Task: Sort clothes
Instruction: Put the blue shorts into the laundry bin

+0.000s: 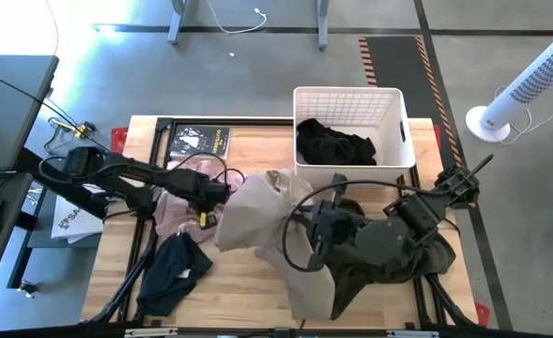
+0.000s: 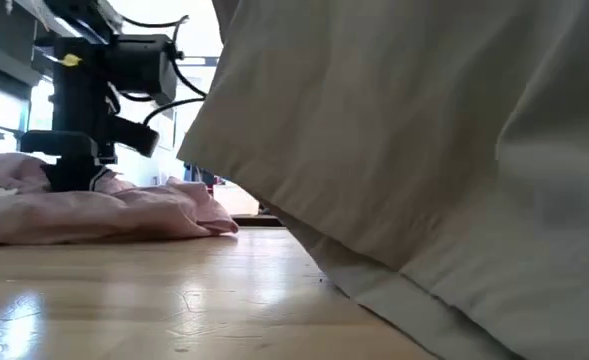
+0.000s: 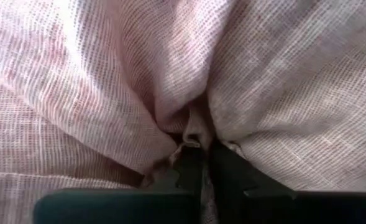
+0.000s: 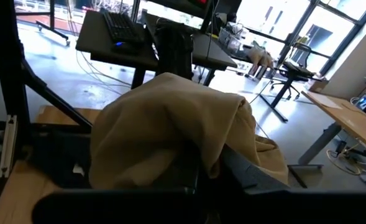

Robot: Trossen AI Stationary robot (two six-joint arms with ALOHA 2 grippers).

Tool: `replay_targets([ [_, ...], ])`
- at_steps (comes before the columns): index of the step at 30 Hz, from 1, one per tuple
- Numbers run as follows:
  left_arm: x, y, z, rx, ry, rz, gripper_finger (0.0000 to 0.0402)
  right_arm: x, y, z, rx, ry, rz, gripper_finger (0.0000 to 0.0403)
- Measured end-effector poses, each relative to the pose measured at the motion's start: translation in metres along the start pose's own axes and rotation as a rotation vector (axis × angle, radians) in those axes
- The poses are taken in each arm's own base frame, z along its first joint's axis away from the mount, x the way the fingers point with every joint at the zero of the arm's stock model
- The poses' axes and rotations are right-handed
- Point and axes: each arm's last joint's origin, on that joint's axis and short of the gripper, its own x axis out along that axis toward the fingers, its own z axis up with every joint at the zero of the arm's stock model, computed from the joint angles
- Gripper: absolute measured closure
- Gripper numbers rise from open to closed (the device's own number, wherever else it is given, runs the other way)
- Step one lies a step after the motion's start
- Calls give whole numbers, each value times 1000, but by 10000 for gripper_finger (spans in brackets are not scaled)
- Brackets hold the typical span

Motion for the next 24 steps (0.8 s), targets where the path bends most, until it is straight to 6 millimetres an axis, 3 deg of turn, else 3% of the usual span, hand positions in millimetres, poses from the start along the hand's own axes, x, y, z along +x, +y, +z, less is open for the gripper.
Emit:
replay_targets([
  [2,-18,0,4,2,1,3,390,0,0,-1,-5,5,0,387],
  [4,-51,0,13,-2,-87,-19,397,0,0,-2,4,12,1,387],
  [7,-112,3,18,-9,-268,-29,399,0,0,-5,7,33,0,387],
  [9,-164,9,13,-28,-450,-39,400,0,0,-7,12,51,-1,387],
  [12,-239,23,-13,-79,-738,-49,400,-1,0,-11,23,76,-5,387],
  [15,-294,39,-48,-126,-981,-115,400,-1,-1,-13,39,90,-9,387],
  [19,-325,55,-83,-153,-1137,-171,401,1,0,-14,37,98,-10,387],
  [24,-335,59,-90,-162,-1248,-126,401,30,3,-10,33,54,-2,387],
])
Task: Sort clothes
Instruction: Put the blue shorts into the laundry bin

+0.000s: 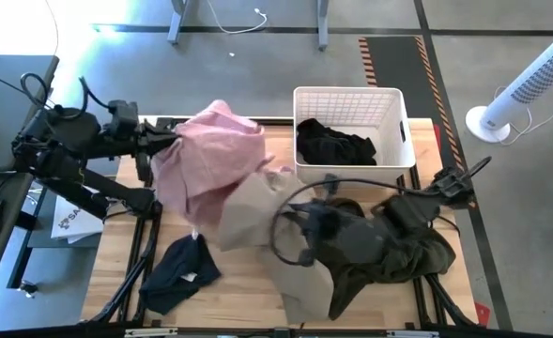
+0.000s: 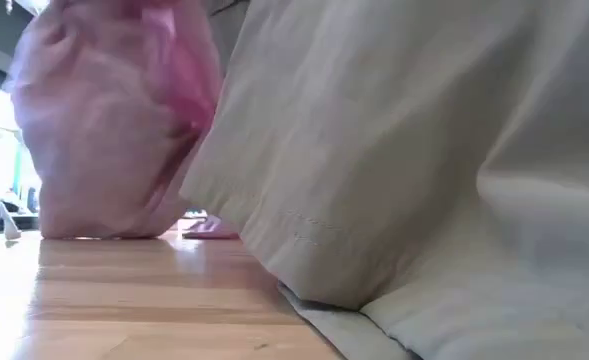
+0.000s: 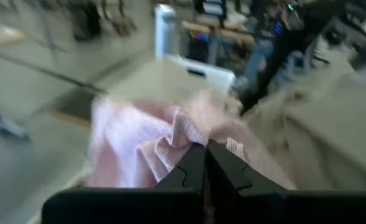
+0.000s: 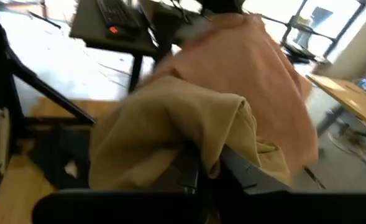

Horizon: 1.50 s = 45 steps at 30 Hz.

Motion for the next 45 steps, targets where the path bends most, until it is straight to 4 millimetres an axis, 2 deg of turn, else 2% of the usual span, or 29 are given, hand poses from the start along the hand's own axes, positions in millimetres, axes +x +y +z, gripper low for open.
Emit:
replay_targets([
  [6,-2,0,21,83,-204,164,401,67,-4,11,-41,-188,136,387],
  [8,-3,-1,26,108,-244,183,401,91,-10,6,-27,-195,151,387],
  [10,-4,0,28,133,-263,202,401,117,-10,-6,-6,-157,238,387],
  [12,-4,0,29,155,-265,233,402,146,0,-29,17,-69,378,387],
  [15,-4,1,27,187,-246,271,401,183,31,-76,32,135,576,387],
  [18,-3,2,23,195,-215,270,401,210,60,-124,22,343,621,386],
  [22,3,0,17,202,-163,273,401,233,84,-181,-46,555,607,386],
  [24,7,-3,15,211,-141,275,401,238,89,-201,-72,636,603,386],
  [26,12,-7,14,230,-115,266,401,241,89,-210,-74,690,589,384],
  [29,23,-14,11,261,-78,247,401,238,74,-214,-76,797,495,364],
  [31,30,-19,9,273,-48,232,401,229,59,-212,-95,890,387,340],
  [35,46,-29,0,308,44,213,401,203,29,-192,-106,971,161,298],
  [38,57,-34,-13,314,167,192,401,188,20,-175,-74,943,107,283],
  [42,78,-41,-45,267,360,143,401,169,33,-152,-63,822,166,280],
  [45,100,-46,-77,231,489,142,401,161,52,-141,-87,704,199,279],
])
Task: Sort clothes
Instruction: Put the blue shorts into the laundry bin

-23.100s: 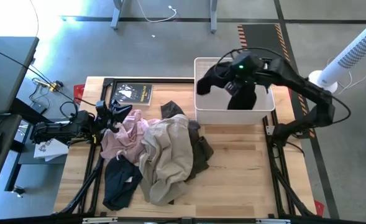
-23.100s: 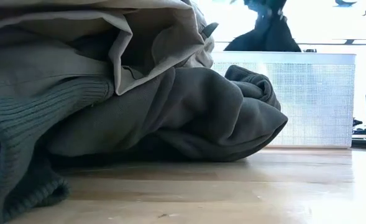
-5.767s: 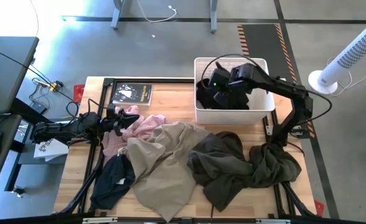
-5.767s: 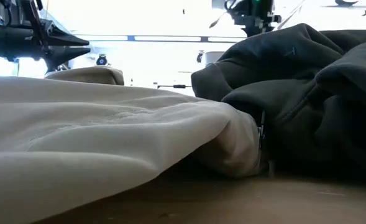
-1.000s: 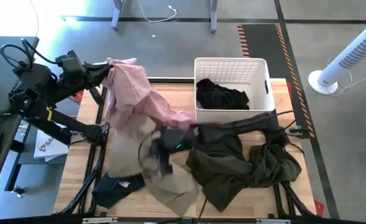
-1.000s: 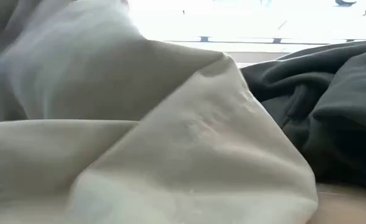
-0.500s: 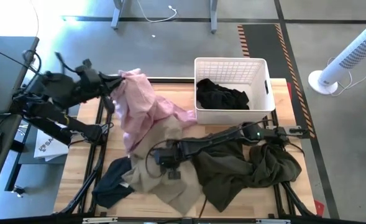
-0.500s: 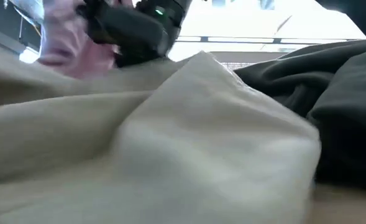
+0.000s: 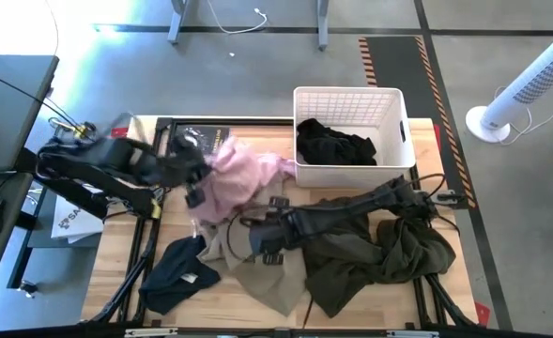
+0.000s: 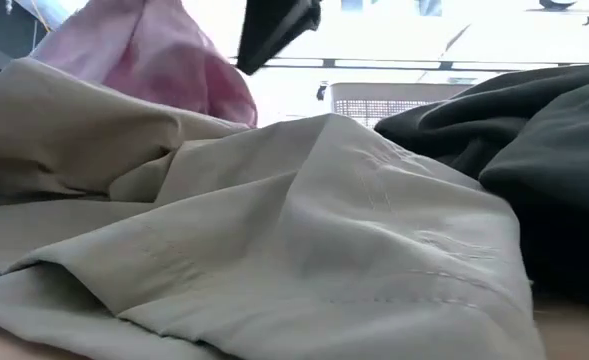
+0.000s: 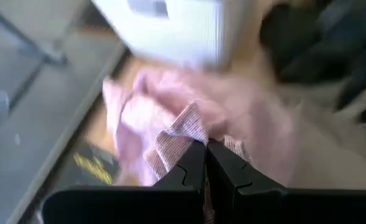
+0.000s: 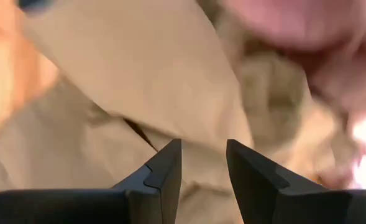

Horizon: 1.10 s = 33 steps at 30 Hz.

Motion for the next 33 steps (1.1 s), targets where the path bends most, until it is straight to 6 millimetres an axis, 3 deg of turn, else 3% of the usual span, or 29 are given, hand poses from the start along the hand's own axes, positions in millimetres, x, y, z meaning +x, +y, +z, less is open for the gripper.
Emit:
replay_targets([
  [5,56,-14,-33,-19,192,85,394,-9,24,0,-51,-85,-11,279],
  [9,76,-11,-50,-53,424,25,350,-14,34,-3,-44,-104,-41,279],
  [12,75,-6,-56,-105,572,-36,309,-12,38,-3,-27,-121,-63,279],
  [17,54,-8,-61,-203,751,-102,266,-11,38,-3,-38,-119,-76,279],
  [22,42,-48,-78,-253,740,-196,264,-10,38,-3,-39,-123,-100,279],
  [27,40,-96,-111,-322,772,-300,265,-11,42,-6,-54,-114,-98,279],
  [33,56,-119,-160,-374,918,-173,265,-14,48,-8,-63,-118,-90,279],
])
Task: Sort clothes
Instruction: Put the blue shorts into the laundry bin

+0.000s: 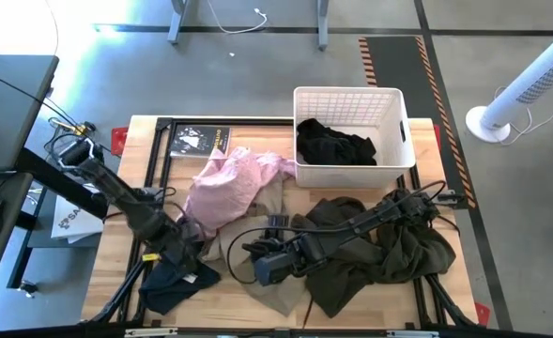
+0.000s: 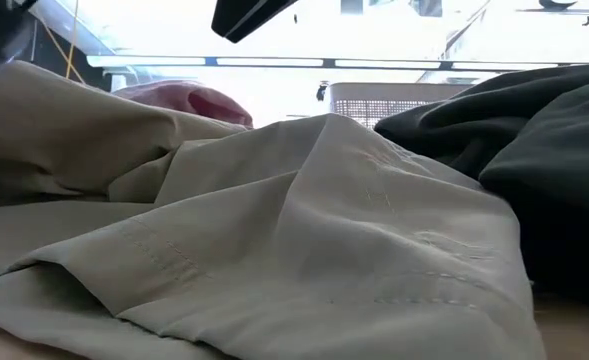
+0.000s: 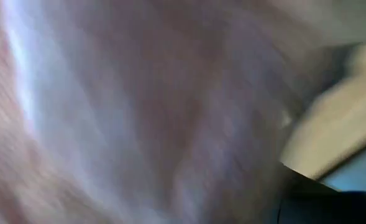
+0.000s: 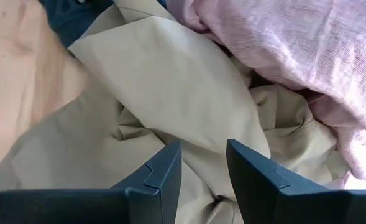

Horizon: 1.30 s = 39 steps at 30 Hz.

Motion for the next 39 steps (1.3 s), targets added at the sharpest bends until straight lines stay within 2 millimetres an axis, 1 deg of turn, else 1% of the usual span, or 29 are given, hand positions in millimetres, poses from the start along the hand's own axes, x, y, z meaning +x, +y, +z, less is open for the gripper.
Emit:
replay_targets([
  [4,35,1,1,-29,15,43,265,-1,2,0,-3,-3,3,279],
  [8,67,-4,5,12,37,-44,268,-1,2,0,-1,-5,4,279],
  [10,78,-6,7,33,35,-67,278,-1,2,0,-2,-5,4,279],
  [12,83,-6,8,48,53,-44,305,-1,2,0,-3,-4,3,279],
  [15,82,-7,7,71,63,-44,375,-3,4,-3,-19,12,2,279],
  [16,78,-8,7,77,51,-53,386,-4,5,-5,-24,26,0,279],
  [17,73,-10,7,80,33,-71,387,-5,6,-7,-28,44,-3,279],
  [18,64,-13,7,87,14,-111,385,-7,8,-11,-38,70,-7,279],
  [19,52,-20,6,103,-16,-182,386,-10,11,-16,-48,101,-13,279],
  [22,4,-33,3,155,-115,-401,396,-20,17,-32,-82,204,-44,279],
  [23,-14,-36,2,178,-167,-475,396,-23,20,-37,-88,232,-62,279],
  [25,-59,-39,-1,207,-310,-636,396,-31,23,-45,-88,269,-110,279],
  [27,-103,-35,-4,238,-480,-746,398,-38,28,-52,-78,287,-151,279],
  [29,-144,-29,-6,278,-688,-810,399,-44,33,-56,-63,274,-179,279],
  [32,-204,-15,-3,316,-1050,-835,400,-50,42,-58,-53,238,-184,279],
  [34,-236,-6,4,345,-1272,-787,400,-53,47,-59,-56,228,-168,279],
  [36,-260,3,14,366,-1440,-704,400,-55,51,-62,-76,259,-128,279],
  [39,-284,14,37,387,-1609,-588,401,-61,55,-68,-119,331,-64,279],
])
